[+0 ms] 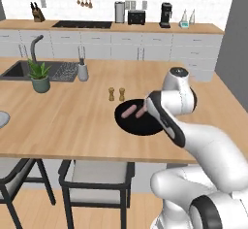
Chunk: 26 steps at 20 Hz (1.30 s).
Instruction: Place one bun and one sausage from the bowl on each plate.
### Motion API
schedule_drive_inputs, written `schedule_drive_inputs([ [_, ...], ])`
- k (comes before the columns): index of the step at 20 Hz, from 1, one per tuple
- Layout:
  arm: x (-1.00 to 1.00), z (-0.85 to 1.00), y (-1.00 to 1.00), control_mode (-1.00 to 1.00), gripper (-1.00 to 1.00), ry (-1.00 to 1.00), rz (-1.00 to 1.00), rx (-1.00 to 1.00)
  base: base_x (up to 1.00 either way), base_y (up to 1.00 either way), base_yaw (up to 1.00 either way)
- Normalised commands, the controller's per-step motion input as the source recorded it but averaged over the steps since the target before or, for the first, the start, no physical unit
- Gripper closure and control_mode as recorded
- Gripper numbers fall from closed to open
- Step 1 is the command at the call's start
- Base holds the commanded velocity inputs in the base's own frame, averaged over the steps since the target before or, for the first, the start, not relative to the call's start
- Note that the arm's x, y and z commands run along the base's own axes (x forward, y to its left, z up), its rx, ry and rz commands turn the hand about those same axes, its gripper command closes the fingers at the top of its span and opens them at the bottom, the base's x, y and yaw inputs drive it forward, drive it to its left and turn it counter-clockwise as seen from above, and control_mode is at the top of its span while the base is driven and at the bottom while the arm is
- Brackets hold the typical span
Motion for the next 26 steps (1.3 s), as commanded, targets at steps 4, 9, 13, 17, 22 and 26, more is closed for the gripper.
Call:
schedule_drive_inputs([
  [4, 1.0, -0.02, -0.04, -1.0, -1.0, 0.14, -0.15, 0.18, 0.0, 0.0, 0.0],
  [9, 1.0, -0.42, 0.0, -1.0, -1.0, 0.09, -0.05, 0.01, 0.0, 0.0, 0.0],
  [13, 0.84, -0.53, 0.0, -1.0, -1.0, 0.08, -0.07, 0.0, 0.0, 0.0, 0.0],
  [17, 0.45, -0.59, 0.0, -1.0, -1.0, 0.02, -0.08, 0.0, 0.0, 0.0, 0.0],
  [22, 0.44, -0.57, 0.0, -1.0, -1.0, 0.0, -0.02, 0.0, 0.0, 0.0, 0.0],
  [26, 0.51, -0.48, 0.0, -1.0, -1.0, 0.0, 0.0, 0.0, 0.0, 0.0, 0.0],
])
